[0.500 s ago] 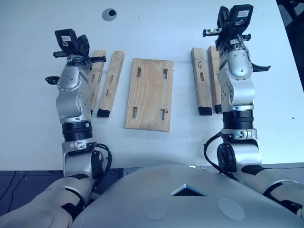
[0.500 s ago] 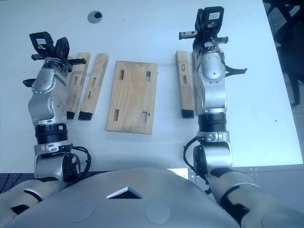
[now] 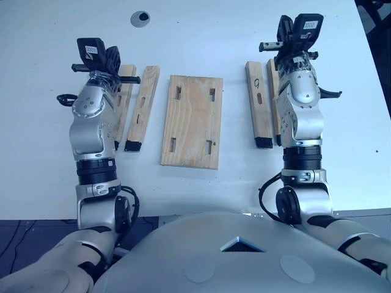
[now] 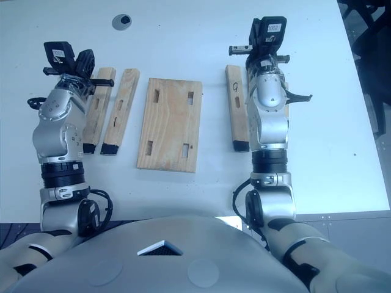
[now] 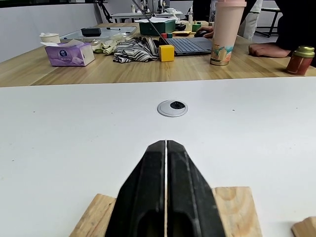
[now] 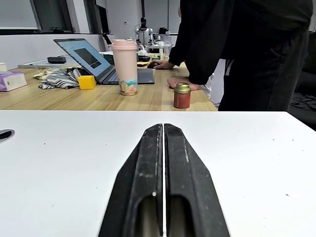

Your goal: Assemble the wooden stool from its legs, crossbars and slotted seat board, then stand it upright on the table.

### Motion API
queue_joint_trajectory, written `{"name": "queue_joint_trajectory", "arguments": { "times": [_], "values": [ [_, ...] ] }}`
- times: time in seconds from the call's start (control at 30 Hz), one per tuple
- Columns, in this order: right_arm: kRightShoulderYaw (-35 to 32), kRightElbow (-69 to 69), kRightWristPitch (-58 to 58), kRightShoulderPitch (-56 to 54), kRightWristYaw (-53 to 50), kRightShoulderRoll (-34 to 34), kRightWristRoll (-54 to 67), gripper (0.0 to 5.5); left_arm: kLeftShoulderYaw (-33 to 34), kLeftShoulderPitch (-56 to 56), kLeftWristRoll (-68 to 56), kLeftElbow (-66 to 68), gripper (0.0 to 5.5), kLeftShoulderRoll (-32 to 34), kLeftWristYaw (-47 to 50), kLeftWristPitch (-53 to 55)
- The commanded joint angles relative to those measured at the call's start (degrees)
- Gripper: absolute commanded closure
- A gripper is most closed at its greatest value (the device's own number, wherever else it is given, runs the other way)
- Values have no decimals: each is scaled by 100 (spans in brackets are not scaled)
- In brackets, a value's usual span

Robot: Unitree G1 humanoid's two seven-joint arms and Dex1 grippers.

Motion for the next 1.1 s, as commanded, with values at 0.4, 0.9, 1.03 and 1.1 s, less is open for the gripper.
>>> {"name": "queue_joint_trajectory", "arguments": {
  "times": [0.4, 0.9, 1.03, 1.1],
  "values": [
    [32, 2, 23, 23, 14, -13, -32, 547, -29, 154, -20, -47, 549, 147, -321, 141],
    [-101, -185, -18, 350, -243, 33, -47, 550, 190, 1271, -990, -1788, 374, 1751, -1969, 2168],
    [-135, -195, -31, 391, -310, 28, -39, 550, 130, 1577, -830, -1804, 305, 1750, -1891, 2184],
    [-147, -178, -44, 399, -326, 13, -36, 550, 191, 1595, -795, -1699, 279, 1749, -1853, 2118]
  ]
}}
